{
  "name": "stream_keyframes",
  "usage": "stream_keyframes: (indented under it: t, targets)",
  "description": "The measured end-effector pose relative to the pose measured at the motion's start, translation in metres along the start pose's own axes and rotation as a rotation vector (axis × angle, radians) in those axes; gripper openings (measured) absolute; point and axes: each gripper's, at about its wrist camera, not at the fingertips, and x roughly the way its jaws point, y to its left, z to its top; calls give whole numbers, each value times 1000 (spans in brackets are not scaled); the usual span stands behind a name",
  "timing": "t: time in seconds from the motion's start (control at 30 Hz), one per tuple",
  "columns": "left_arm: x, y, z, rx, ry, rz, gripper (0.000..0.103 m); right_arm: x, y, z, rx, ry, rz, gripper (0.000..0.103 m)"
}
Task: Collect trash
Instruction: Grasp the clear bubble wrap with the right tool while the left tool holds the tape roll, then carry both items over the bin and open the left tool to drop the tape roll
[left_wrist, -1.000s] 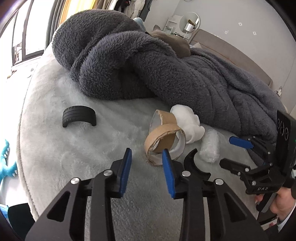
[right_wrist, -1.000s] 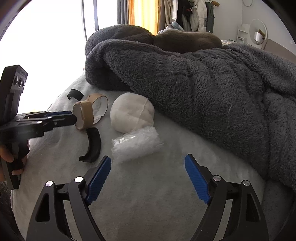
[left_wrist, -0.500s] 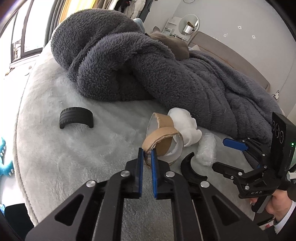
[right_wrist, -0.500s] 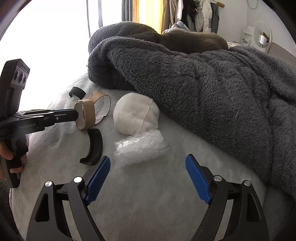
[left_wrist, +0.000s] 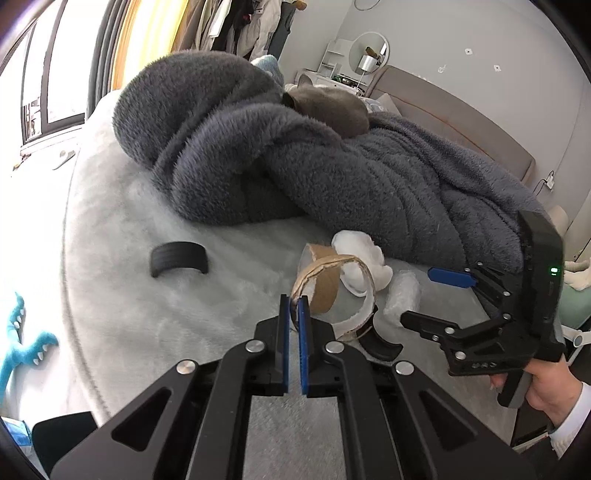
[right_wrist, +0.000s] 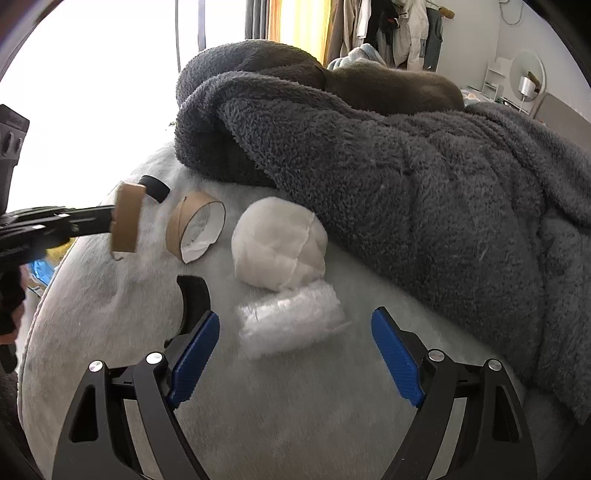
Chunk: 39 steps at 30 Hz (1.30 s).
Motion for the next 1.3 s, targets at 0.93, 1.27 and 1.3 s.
stream_keyframes:
  t: [0.93, 1.27, 1.3]
  targets:
    - [-86, 37, -14, -5, 54, 132, 5, -27, 30, 21, 80, 44, -59, 59]
    - [-101, 78, -47, -85, 95, 222, 5, -59, 71, 18, 147, 0, 6, 59]
    - [-101, 84, -52, -98, 101, 234, 5, -62, 75, 16, 160, -5, 17, 59]
